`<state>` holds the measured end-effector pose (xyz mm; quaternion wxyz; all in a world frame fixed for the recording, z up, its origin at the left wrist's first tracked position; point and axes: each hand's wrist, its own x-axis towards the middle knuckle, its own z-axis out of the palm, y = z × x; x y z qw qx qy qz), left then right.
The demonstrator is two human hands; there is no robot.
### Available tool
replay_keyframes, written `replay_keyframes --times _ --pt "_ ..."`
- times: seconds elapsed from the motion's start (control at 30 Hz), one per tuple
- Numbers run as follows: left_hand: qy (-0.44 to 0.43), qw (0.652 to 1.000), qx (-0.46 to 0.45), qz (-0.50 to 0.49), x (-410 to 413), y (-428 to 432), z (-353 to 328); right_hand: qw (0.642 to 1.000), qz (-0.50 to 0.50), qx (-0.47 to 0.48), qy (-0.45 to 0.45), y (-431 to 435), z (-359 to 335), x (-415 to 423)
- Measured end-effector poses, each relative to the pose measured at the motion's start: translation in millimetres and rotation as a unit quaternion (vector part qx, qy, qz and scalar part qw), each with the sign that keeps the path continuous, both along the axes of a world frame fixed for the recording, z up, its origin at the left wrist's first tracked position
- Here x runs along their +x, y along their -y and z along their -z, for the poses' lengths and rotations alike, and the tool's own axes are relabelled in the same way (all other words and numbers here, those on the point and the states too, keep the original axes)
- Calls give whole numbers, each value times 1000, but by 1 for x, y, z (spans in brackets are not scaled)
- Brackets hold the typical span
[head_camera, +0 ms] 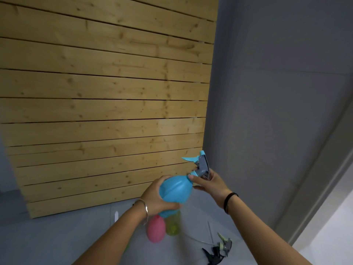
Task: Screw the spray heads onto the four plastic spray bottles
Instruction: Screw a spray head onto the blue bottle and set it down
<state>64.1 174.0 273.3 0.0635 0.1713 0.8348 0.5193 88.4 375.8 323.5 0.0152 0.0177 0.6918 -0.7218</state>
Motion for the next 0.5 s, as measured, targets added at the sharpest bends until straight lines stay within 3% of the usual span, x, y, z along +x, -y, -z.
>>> replay_keyframes --times 0.07,0.2,0.37,0.5 --pt "12 1000 1 12 0 0 -2 1000 0 -23 -8 3 1 -1" --pt "52 998 13 22 1 4 -3 999 -31 18 3 3 3 0" --pt "133 979 131 -87 0 4 -12 998 12 -62 3 3 4 -4" --pt "224 941 222 -122 4 -4 -23 997 35 -69 -9 5 3 -7"
